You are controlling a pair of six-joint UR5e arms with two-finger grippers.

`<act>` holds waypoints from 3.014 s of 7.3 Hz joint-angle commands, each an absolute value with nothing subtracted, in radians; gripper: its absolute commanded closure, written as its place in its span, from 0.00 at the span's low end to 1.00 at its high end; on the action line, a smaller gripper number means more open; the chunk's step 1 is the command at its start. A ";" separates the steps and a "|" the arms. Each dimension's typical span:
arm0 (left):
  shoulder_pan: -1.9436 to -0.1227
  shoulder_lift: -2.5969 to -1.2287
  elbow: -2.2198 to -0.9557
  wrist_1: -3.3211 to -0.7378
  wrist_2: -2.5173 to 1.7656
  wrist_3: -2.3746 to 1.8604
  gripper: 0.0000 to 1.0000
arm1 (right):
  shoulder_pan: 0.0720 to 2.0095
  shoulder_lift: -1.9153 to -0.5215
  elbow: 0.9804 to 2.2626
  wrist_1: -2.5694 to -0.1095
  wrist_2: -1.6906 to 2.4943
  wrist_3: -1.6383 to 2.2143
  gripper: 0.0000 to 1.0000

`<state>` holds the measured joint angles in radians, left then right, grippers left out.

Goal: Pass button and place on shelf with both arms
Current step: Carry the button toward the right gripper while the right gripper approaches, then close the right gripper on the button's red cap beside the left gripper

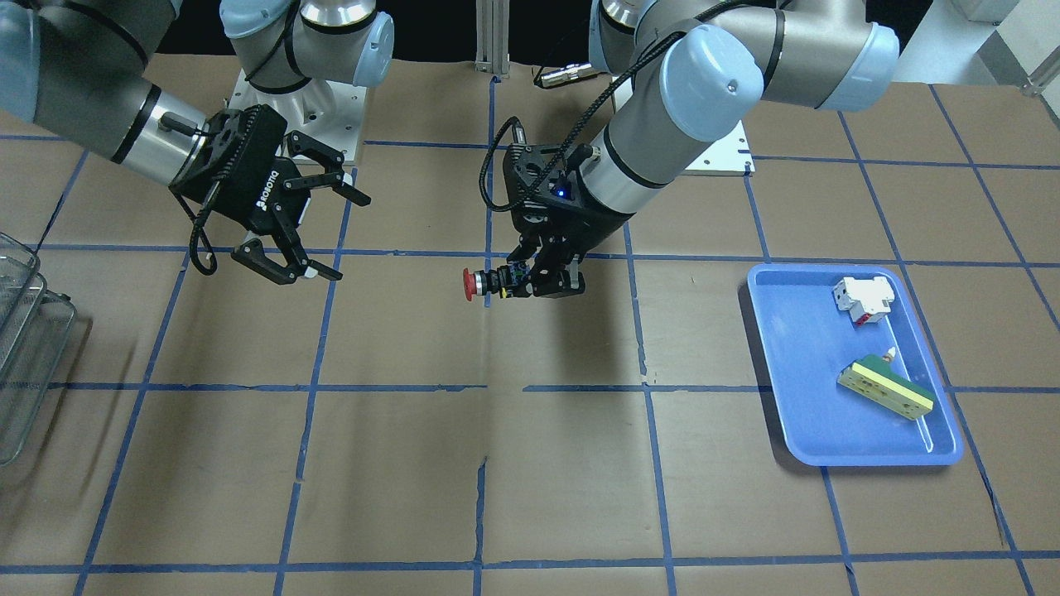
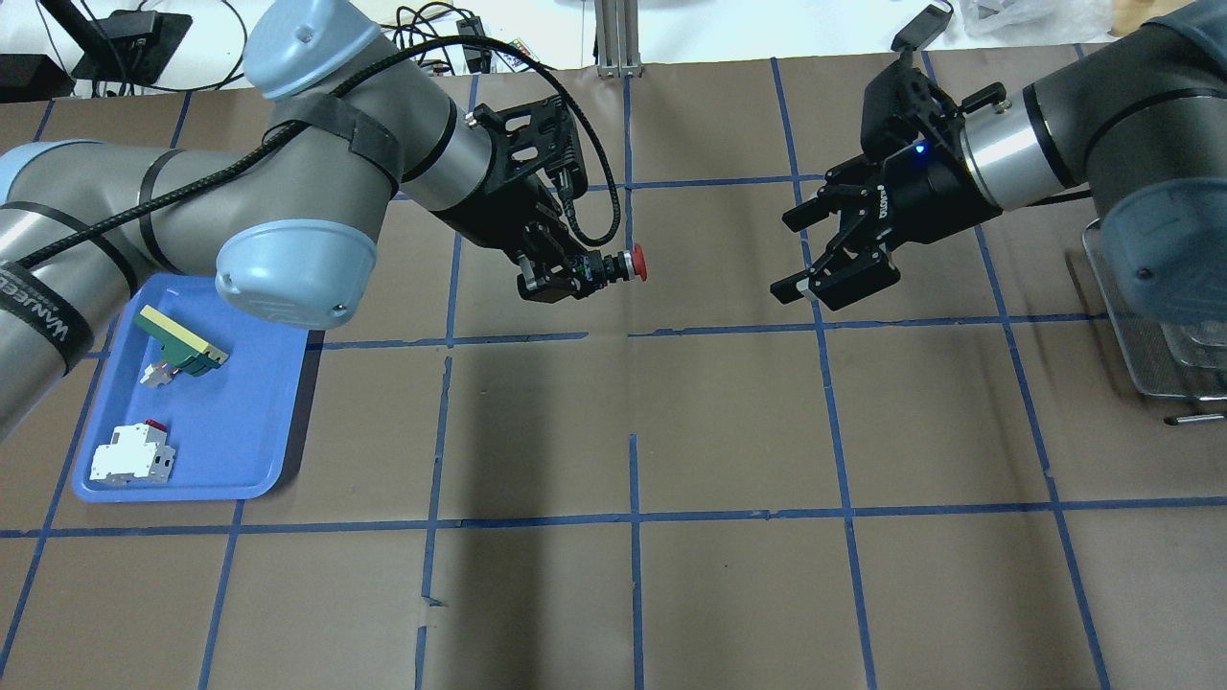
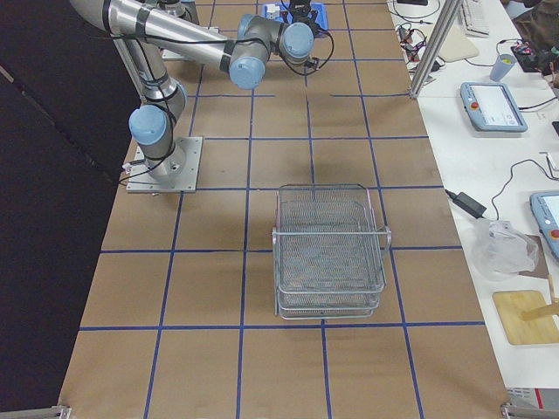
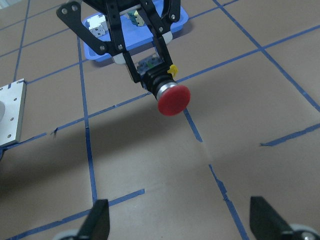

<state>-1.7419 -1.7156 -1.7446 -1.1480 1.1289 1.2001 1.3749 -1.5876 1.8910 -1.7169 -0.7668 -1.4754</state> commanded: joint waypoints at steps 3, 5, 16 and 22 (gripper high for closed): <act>-1.877 -1.743 -1.735 -1.066 1.121 1.138 1.00 | 1.382 -1.562 1.896 -1.720 -0.698 -1.658 0.00; -1.933 -1.741 -1.730 -1.066 1.124 1.129 1.00 | 1.382 -1.549 1.890 -1.718 -0.675 -1.700 0.00; -1.965 -1.703 -1.713 -1.058 1.118 1.057 1.00 | 1.374 -1.591 1.893 -1.589 -0.730 -1.692 0.00; -1.963 -1.704 -1.713 -1.055 1.118 1.055 1.00 | 1.374 -1.605 1.894 -1.529 -0.733 -1.701 0.06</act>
